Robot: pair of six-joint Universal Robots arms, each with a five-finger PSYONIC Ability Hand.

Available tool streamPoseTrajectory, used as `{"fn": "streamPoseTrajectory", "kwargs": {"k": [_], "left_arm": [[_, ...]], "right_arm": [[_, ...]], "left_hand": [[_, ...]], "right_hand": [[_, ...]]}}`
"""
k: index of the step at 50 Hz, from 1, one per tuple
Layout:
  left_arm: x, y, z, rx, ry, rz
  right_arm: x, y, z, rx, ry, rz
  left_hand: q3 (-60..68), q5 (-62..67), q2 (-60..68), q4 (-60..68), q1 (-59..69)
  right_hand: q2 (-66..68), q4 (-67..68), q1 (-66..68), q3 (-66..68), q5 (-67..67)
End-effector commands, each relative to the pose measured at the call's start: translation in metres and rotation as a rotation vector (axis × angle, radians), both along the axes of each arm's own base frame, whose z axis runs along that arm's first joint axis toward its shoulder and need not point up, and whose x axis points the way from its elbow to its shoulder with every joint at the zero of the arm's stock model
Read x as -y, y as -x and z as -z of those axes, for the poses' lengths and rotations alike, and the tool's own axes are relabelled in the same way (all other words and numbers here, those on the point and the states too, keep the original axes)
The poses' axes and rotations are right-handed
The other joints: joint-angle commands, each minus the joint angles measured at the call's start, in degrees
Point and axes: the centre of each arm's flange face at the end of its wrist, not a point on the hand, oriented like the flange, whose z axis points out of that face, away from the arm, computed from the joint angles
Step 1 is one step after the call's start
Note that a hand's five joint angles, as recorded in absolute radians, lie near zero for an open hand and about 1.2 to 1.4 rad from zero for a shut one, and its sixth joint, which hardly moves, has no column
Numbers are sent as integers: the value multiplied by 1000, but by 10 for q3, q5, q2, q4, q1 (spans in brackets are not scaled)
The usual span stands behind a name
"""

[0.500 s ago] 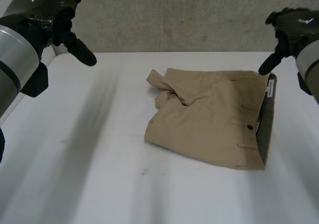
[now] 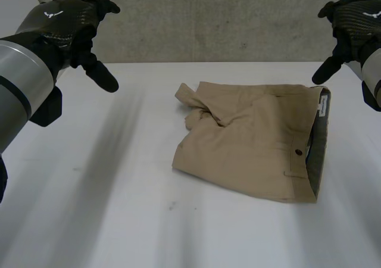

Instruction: Fold the shorts.

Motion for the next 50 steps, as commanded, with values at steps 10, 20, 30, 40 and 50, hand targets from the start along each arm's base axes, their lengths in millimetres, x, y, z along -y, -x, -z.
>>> {"fn": "streamPoseTrajectory", "kwargs": {"k": [10,20,30,40,50], "left_arm": [[8,32,137,169,-292,71],[6,54,201,232,-387,124],[18,82,239,223,-346,165],[25,94,262,239,-362,177],[34,103,256,182,-269,177]], "right_arm": [[-55,-5,99,-352,-491,-309],[-76,4,167,-373,-483,-297],[-74,12,192,-374,-415,-255],[-50,26,205,-410,-364,-191],[-40,29,219,-412,-352,-174]], "left_hand": [[56,42,52,52,59],[57,43,53,54,61],[98,84,94,94,101],[123,109,119,119,127],[303,289,299,299,306]], "right_hand": [[44,36,55,50,32],[48,40,59,53,35],[130,122,141,135,118],[202,194,213,208,190],[219,211,230,225,207]]}}
